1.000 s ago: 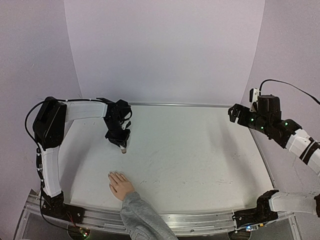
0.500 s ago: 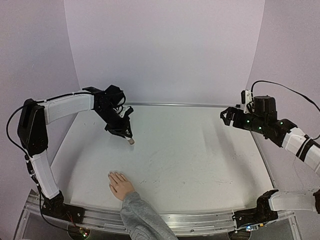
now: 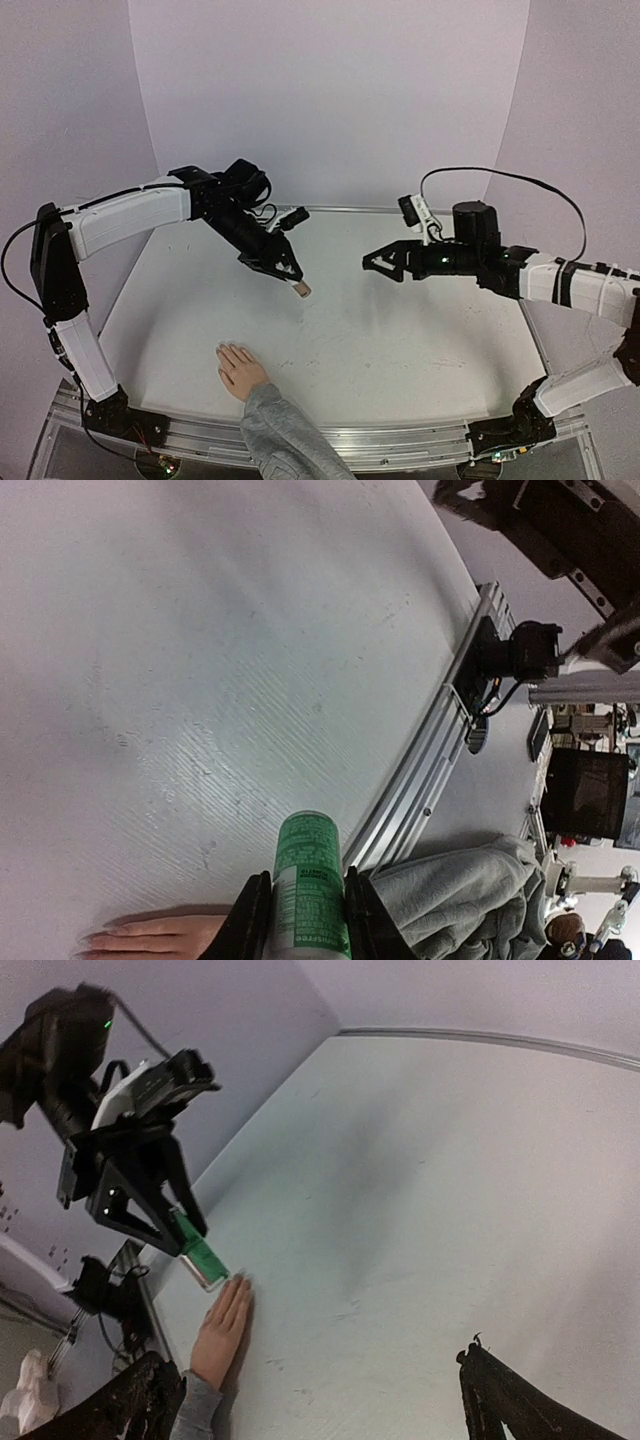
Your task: Paint the nails
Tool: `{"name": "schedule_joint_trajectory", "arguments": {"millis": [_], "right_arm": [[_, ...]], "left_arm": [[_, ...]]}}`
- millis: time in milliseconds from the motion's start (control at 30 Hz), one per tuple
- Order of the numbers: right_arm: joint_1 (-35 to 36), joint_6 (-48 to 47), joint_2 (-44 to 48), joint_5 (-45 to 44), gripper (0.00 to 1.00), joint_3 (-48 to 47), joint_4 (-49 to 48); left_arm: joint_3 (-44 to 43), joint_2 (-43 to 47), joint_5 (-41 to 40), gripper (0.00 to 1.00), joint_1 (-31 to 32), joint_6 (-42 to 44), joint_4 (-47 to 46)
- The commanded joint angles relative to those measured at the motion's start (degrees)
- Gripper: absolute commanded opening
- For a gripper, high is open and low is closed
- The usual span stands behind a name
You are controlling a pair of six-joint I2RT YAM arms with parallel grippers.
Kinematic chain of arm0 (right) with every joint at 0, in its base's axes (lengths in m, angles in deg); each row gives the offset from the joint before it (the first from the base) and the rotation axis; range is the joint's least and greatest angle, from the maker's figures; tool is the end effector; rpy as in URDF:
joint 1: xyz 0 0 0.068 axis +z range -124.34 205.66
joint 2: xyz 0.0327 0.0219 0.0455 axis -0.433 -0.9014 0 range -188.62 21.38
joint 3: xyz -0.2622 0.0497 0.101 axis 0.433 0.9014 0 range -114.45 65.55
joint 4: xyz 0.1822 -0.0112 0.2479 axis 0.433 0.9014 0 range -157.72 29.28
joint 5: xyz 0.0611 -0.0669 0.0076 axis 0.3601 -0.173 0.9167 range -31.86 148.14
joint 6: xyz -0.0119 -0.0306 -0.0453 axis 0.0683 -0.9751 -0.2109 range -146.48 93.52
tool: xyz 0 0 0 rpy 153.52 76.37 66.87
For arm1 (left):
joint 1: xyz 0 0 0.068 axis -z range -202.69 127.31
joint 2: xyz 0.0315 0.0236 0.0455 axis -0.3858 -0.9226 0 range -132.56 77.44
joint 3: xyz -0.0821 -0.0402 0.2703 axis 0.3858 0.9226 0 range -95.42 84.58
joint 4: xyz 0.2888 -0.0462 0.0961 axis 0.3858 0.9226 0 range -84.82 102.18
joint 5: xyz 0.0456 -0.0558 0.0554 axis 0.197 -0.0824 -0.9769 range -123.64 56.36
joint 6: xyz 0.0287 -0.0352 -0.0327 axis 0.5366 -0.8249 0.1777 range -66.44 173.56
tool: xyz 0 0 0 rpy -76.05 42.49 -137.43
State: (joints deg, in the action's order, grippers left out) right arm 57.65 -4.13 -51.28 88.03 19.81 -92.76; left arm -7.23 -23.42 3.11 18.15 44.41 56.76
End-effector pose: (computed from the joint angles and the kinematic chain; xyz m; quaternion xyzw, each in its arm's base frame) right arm 0.2732 0.1935 0.2948 -0.2370 0.6768 0.4717 0.5131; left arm 0.3052 -0.2943 0.3071 0.3276 0.8613 -0.3781 0.0892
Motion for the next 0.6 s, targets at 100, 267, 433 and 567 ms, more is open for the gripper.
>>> {"name": "schedule_joint_trajectory", "arguments": {"millis": [100,267,433,567], "right_arm": [[12.6,-3.6,-8.6,13.9,0.95,-5.2,-12.3],[14.9,-3.8,-13.7,21.7,0.68,-5.8,-18.4],[15.6,-2.9,-15.7,24.8,0.55,-5.9,-23.2],[16.1,-1.9,-17.0,26.1,0.46,-6.4,-25.5]], "left_arm": [[-4.1,2.3,6.4,0.0,5.0,5.7,-0.2],[-4.2,4.4,10.3,0.0,5.7,7.0,-0.6],[-2.7,6.5,11.5,0.0,6.1,7.6,-0.9],[-1.4,7.7,11.8,0.0,6.2,7.5,-1.5]]}}
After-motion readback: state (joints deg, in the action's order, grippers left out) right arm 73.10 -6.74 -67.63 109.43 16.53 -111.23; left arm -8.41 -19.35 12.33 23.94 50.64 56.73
